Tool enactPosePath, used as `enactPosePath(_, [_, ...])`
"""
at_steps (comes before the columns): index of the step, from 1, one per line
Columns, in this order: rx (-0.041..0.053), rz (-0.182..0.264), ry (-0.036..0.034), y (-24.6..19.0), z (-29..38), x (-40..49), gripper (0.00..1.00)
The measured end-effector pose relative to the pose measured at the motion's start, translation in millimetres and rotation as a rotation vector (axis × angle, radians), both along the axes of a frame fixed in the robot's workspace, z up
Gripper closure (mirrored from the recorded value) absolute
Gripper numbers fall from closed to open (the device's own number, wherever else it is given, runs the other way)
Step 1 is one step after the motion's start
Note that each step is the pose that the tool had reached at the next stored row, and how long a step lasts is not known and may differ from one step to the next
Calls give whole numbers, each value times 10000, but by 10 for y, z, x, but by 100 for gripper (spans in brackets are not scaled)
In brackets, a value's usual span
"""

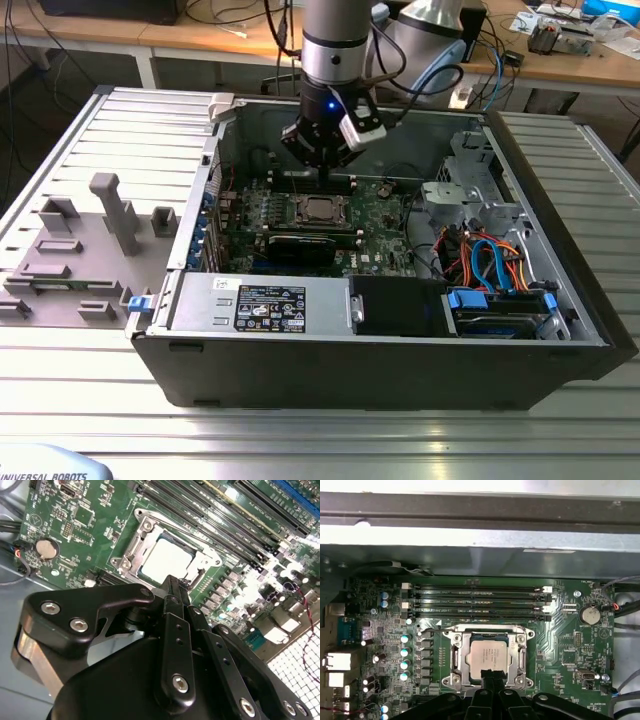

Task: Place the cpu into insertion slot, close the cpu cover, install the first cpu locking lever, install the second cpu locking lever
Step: 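Install the first cpu locking lever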

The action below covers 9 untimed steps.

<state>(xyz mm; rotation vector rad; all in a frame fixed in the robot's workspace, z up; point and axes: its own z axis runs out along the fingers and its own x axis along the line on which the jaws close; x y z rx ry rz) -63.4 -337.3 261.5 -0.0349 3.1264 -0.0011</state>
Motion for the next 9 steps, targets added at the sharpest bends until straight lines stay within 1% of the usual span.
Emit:
enactPosePath(4, [1,0,-5,0,0,-48,89])
enactPosePath(7, [1,1,-8,0,-1,-112,89])
enactPosePath(8, [1,2,-11,0,-1,-141,89])
enactPosePath(9, [1,0,-23,1,-1,-199,89])
